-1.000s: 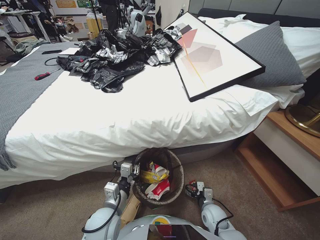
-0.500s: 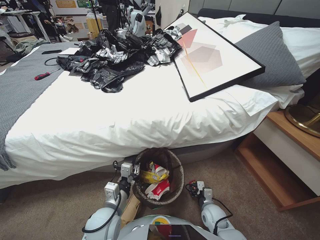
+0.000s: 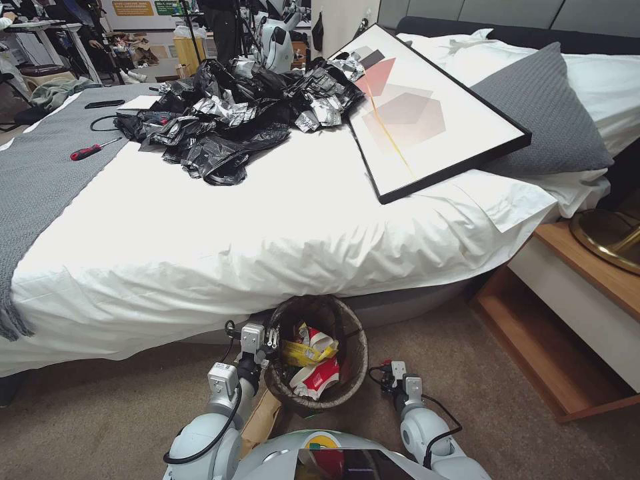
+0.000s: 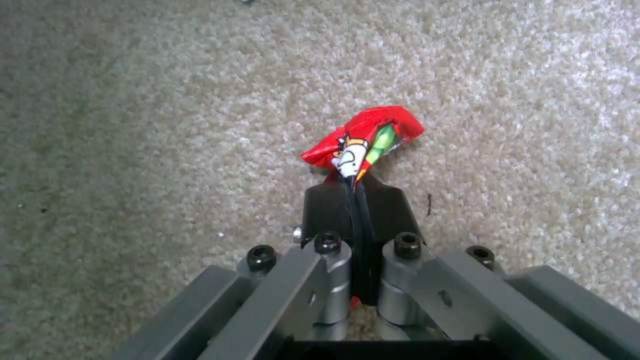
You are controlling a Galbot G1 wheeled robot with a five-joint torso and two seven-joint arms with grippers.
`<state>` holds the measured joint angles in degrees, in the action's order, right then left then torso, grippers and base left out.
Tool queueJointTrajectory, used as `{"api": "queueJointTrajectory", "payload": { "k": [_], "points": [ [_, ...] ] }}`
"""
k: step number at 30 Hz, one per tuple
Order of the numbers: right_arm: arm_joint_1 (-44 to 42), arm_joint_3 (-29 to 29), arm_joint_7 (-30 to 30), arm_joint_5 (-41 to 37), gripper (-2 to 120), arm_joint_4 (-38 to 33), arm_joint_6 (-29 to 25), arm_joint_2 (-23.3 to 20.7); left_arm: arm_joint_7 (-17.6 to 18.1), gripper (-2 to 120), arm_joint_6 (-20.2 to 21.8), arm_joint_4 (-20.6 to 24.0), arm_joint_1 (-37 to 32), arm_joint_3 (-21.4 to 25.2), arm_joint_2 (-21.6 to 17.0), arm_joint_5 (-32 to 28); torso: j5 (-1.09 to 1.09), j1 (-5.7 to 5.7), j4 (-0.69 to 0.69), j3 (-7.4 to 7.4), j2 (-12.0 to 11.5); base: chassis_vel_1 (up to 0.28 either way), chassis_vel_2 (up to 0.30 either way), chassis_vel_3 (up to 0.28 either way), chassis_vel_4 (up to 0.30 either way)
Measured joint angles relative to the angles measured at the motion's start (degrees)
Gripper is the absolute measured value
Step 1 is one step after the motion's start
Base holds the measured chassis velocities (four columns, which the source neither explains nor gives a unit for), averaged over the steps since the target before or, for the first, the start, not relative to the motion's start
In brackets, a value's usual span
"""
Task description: Pick up the trash bin, then pick up the garbage from the floor and place it into the trash bin.
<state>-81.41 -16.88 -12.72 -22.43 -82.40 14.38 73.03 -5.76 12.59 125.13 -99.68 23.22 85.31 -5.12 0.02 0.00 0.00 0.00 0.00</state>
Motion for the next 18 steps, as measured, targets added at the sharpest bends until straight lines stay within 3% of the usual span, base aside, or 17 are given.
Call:
{"api": "queueJointTrajectory", "payload": {
  "k": [13, 18],
  "points": [
    [-0.40, -1.16, -0.14, 2.61, 0, -0.24, -2.98, 0.16, 0.01, 8, 0.08, -0.30, 0.29, -0.03, 0.10, -0.10, -0.03, 0.00, -0.03, 0.00, 0.00, 0.000, 0.000, 0.000, 0.000],
    [-3.00, -3.55, -1.09, 6.40, 0, -6.78, -7.57, 0.49, 0.03, 8, 0.21, -0.38, 0.32, 0.02, 0.04, -0.36, -0.03, 0.00, -0.01, 0.00, -0.01, 0.000, 0.000, 0.000, 0.000]
  ]
}}
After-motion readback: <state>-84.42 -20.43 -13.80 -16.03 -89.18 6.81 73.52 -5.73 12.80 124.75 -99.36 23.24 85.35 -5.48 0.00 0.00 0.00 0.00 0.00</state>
